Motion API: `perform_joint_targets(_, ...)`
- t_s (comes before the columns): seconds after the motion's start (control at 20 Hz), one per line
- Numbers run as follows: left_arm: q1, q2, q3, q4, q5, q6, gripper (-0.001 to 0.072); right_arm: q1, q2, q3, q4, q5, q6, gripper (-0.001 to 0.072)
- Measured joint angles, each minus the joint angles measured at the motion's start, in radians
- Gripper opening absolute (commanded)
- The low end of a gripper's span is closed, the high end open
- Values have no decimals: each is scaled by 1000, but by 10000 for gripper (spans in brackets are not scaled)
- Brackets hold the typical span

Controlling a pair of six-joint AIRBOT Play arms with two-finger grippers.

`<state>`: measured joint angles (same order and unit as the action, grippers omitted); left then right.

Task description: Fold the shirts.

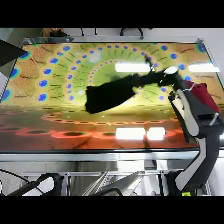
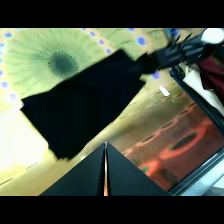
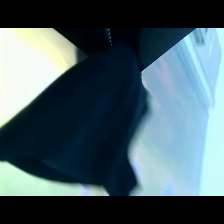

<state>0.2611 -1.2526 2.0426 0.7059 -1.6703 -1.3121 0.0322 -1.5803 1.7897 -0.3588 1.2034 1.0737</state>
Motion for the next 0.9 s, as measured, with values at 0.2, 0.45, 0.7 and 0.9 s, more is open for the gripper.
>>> perform_joint_targets(0.2,0,10,-27,0,-2,-6,18,-140,98,132,23,-123,103,22)
perform_joint_targets(0.45,0,55,-180,0,33,-6,18,-346,193,181,-78,-192,323,22)
perform_joint_targets(0.7,0,98,-332,0,60,15,18,-546,312,190,-310,-141,616,22)
perform_joint_targets(0.9,0,122,-411,-1,76,31,18,-676,406,191,-587,94,814,19)
